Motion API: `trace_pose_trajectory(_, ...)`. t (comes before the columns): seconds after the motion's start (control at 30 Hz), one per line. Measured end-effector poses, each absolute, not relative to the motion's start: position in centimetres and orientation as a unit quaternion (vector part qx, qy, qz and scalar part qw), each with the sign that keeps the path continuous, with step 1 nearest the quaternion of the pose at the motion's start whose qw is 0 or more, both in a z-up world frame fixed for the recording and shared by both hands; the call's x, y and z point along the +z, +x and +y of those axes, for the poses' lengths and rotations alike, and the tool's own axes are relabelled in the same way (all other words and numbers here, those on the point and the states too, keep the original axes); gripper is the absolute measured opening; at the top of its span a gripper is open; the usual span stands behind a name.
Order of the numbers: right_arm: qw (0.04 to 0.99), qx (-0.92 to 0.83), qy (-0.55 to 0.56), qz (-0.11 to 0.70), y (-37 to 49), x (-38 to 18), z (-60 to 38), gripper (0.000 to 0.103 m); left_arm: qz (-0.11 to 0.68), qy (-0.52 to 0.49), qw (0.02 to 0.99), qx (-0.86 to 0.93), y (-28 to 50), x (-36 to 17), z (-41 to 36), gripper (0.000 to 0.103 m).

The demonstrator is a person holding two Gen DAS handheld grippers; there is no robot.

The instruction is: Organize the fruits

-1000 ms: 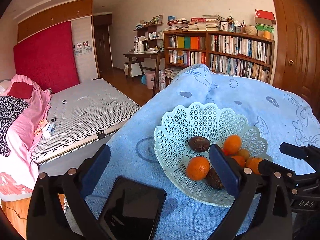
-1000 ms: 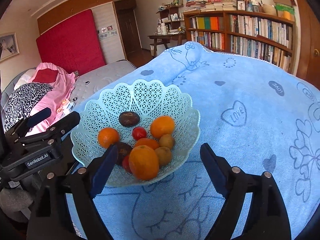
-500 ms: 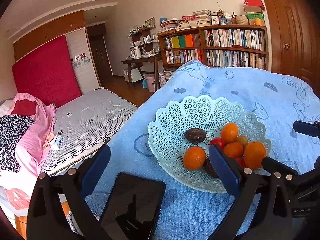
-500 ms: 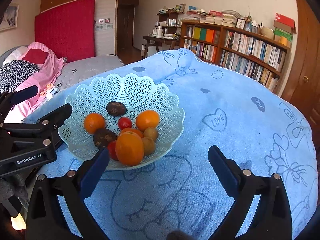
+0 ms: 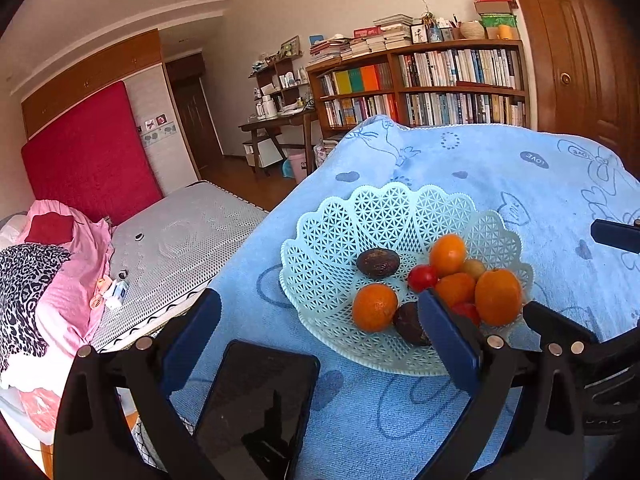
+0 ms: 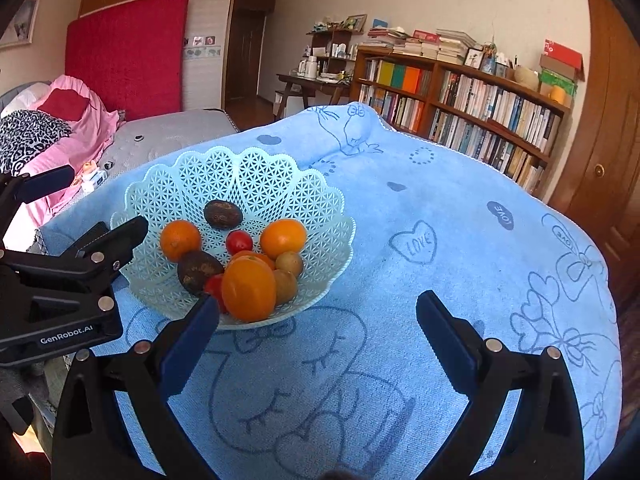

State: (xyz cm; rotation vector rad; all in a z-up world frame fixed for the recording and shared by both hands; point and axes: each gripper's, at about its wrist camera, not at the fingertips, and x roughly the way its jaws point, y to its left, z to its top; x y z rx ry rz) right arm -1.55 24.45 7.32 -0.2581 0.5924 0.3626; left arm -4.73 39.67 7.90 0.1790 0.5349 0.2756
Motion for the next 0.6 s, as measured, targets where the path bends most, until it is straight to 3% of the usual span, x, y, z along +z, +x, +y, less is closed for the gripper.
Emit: trace_pose_trajectory(0.6,0.929,0.140,-0.096,0.328,-0.8,6.4,20.9,0.098,0.263,0.104,0.952,0.120,-4.9,7.9,37.3,0.100)
